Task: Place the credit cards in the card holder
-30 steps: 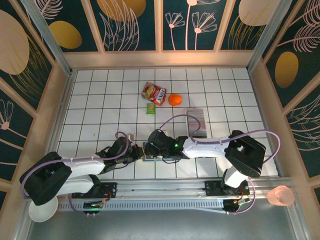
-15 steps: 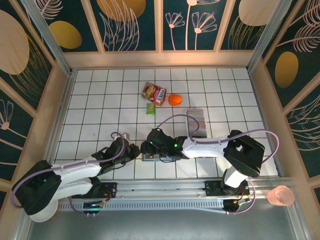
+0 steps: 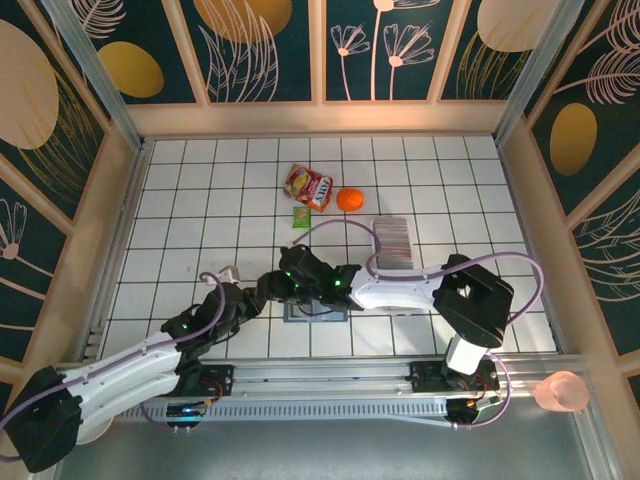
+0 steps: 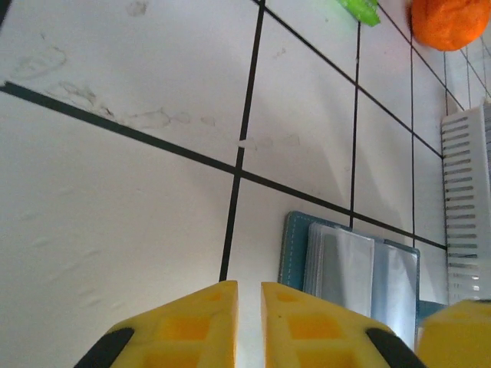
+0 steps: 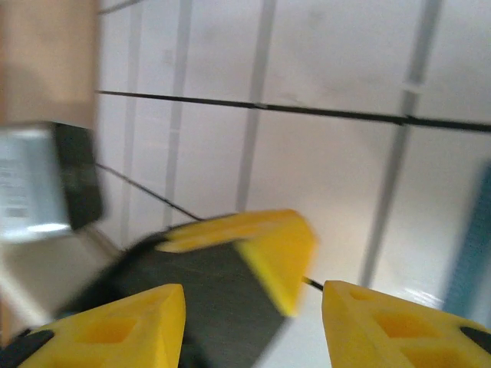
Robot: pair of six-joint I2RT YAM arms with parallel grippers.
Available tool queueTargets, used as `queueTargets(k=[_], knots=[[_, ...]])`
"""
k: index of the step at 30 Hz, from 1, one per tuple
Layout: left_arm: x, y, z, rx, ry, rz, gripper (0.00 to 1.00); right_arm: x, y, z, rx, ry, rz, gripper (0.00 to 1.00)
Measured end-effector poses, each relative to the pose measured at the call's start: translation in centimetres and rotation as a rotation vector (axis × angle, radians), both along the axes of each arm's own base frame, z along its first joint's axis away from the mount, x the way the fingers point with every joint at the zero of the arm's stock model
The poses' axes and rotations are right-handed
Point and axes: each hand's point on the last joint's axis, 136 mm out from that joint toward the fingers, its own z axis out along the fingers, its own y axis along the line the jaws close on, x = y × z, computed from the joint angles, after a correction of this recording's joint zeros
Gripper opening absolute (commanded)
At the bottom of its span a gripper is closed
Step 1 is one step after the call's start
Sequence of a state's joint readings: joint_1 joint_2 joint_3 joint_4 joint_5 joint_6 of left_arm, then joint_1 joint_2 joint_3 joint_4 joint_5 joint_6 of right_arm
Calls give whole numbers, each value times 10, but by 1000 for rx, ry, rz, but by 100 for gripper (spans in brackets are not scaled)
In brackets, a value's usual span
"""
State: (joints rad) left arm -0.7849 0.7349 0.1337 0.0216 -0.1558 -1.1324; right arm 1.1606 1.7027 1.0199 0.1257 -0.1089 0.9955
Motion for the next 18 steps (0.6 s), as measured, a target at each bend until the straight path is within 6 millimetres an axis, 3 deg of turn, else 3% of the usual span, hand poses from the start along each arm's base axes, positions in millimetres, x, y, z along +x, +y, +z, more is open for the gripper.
queueTargets(k=[4,7,10,14,18], knots=[[1,5,5,3,-18,18,29,15,11,36,80,-58,38,51],[1,6,5,7,-19,22,34,38,-5,61,99,-127,39,52],[-1,3,4,6,-12,1,41,64,-40,91,64,-250,14,51],[-1,-7,1,22,14,-50,53,93,-111,153,-15,-526,-34,49],[2,-23,5,23,15,-113,57,89,-173,216,-144,-929,14,53]])
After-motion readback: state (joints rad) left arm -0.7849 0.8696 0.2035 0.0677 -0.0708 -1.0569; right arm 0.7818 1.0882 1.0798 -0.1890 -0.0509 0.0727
